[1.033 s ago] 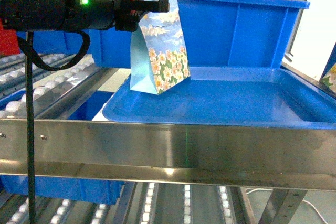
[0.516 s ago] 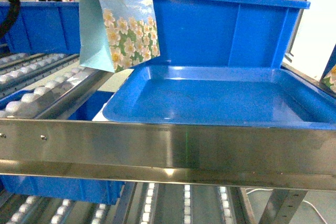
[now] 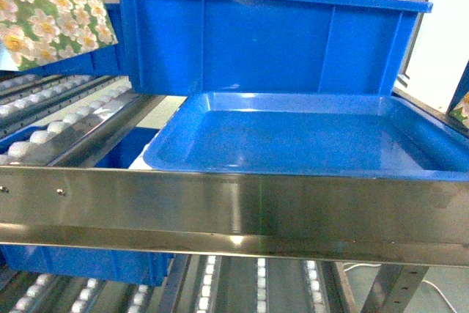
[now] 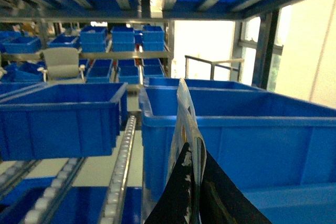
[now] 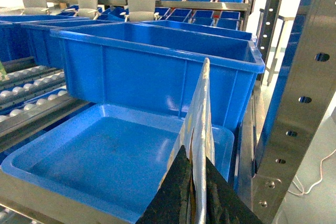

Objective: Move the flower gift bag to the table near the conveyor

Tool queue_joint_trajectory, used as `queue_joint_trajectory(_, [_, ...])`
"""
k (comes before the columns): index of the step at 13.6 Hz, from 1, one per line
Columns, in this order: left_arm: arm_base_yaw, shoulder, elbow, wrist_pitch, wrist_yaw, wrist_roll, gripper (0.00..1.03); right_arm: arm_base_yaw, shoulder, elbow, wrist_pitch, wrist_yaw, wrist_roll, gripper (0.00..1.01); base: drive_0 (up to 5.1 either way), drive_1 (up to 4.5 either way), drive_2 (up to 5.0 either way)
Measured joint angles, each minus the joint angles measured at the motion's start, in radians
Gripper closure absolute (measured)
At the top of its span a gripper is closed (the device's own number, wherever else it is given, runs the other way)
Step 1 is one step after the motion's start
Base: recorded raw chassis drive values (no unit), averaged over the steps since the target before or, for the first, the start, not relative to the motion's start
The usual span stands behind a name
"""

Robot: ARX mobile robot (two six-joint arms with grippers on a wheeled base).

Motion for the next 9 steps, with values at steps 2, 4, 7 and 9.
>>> queue_joint_trajectory(2, [0.082, -0.119, -0.067, 0.020, -0.003, -0.008, 1.01, 0.000, 0.000, 0.000, 0.000, 0.000, 0.000, 0.98, 0.0, 0.00, 0.0])
queue_joint_trajectory(4, [0.236, -0.312, -0.161, -0.090, 0.074, -0.034, 1.01, 0.000, 0.000, 0.000, 0.000, 0.000, 0.000, 0.98, 0.0, 0.00, 0.0])
queue_joint_trajectory(7, [0.212, -0.428, -0.212, -0.150, 0.081, -0.023, 1.01, 0.000, 0.000, 0.000, 0.000, 0.000, 0.000, 0.98, 0.0, 0.00, 0.0])
queue_joint_trajectory(9, [0.192, -0.447, -0.212, -0.150, 0.064, -0.016, 1.01, 0.000, 0.000, 0.000, 0.000, 0.000, 0.000, 0.98, 0.0, 0.00, 0.0])
